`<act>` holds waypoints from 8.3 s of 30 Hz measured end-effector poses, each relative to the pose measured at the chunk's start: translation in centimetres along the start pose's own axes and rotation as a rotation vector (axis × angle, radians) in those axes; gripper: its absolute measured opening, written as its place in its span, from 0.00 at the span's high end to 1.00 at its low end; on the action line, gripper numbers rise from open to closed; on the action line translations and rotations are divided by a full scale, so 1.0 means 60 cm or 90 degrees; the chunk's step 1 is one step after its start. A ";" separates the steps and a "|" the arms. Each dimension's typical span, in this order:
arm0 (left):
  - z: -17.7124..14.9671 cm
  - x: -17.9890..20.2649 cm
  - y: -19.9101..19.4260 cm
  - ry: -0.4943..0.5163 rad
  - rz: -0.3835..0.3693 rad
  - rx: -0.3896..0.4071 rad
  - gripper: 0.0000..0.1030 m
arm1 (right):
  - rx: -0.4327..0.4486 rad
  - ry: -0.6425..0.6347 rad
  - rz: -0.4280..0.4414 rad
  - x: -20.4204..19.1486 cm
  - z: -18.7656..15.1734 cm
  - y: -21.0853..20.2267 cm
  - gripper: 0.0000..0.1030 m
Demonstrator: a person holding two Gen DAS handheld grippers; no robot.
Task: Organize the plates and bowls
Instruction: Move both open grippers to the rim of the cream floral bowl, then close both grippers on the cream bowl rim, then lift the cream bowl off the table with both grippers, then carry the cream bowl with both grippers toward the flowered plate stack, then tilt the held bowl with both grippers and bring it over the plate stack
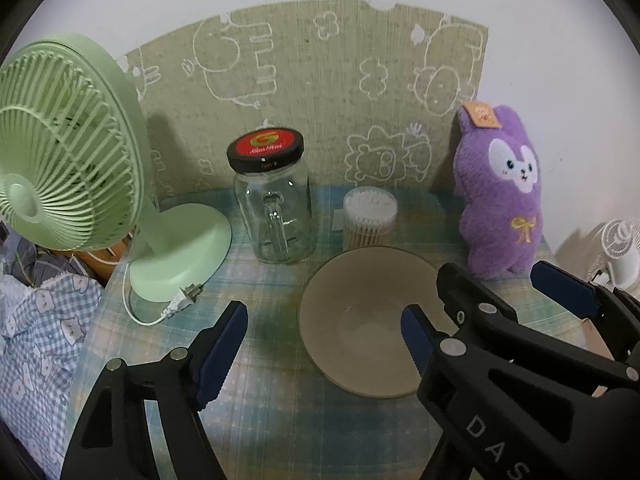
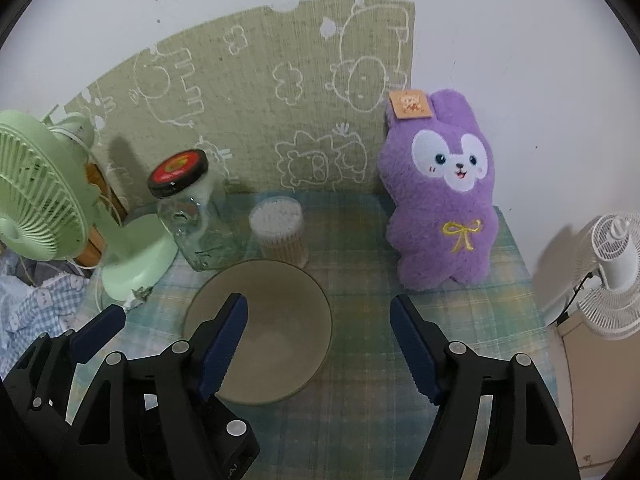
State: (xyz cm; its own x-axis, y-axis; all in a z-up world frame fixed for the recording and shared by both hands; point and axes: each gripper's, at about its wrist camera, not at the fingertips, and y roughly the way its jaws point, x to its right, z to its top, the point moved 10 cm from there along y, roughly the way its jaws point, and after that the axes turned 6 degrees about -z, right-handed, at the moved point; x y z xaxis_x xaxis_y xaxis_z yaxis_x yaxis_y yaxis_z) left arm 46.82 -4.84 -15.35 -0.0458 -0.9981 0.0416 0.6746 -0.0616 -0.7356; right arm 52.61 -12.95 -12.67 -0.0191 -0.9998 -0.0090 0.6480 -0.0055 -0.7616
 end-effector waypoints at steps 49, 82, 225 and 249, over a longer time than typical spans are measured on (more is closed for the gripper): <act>-0.069 -0.023 0.093 -0.006 0.019 -0.093 0.83 | -0.091 0.002 -0.007 0.003 -0.070 0.090 0.82; -0.054 -0.021 -0.114 -0.011 -0.006 -0.021 0.83 | -0.019 0.014 -0.025 -0.007 -0.060 -0.140 0.83; -0.384 -0.112 -0.294 0.026 -0.088 -0.129 0.18 | -0.125 0.065 -0.106 -0.038 -0.423 -0.348 0.34; -0.403 -0.082 -0.249 0.050 -0.107 -0.160 0.20 | -0.198 0.074 -0.047 -0.058 -0.463 -0.273 0.34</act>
State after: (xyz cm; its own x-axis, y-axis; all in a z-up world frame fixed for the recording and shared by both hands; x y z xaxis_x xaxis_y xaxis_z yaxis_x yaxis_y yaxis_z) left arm 19.15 1.15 -20.94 -0.2041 -0.9701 0.1314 0.4503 -0.2122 -0.8673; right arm 20.88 -8.84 -18.16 -0.1551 -0.9879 -0.0060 0.3783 -0.0538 -0.9241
